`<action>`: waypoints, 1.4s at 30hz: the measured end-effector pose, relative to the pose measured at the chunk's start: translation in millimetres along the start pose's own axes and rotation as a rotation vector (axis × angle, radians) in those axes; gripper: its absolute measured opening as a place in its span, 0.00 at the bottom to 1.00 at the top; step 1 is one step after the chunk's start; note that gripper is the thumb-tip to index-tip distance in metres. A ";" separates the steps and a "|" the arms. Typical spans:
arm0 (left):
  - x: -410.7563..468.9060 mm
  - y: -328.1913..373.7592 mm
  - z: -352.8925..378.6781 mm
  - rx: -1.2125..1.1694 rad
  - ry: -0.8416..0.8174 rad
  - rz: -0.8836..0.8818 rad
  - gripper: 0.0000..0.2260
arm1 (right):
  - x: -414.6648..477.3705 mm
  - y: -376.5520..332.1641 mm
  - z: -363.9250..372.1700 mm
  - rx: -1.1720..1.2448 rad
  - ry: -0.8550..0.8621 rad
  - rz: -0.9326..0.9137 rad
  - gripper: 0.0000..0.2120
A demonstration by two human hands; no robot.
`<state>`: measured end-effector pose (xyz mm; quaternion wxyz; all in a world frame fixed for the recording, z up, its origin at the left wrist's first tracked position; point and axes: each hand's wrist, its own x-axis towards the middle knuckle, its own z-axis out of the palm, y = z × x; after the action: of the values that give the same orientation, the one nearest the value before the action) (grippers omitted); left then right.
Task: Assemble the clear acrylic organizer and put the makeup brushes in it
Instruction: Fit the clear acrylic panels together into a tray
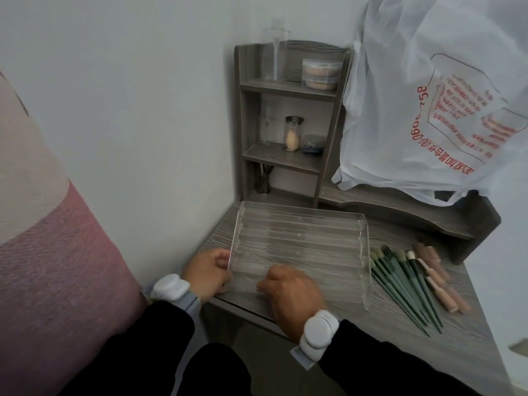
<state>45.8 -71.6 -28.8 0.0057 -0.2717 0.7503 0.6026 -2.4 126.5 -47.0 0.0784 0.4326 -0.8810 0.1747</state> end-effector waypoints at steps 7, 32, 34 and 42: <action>5.0 -10.2 -3.9 0.172 0.035 0.083 0.19 | -0.6 -5.0 0.0 0.015 -0.011 -0.014 0.07; 12.2 -17.0 -2.6 0.377 0.011 0.166 0.26 | -84.8 80.4 -58.4 -0.121 0.034 0.156 0.16; 10.5 -14.0 -3.1 0.373 0.017 0.159 0.23 | -86.6 83.0 -57.0 -0.143 0.046 0.157 0.16; -6.5 12.2 13.8 0.581 0.138 0.182 0.16 | -77.7 88.5 -59.3 -0.149 0.037 0.127 0.15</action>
<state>41.8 -55.0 -19.4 -0.0219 -0.2306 0.9109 0.3414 -25.4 255.9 -35.7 0.1155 0.3654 -0.9156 0.1215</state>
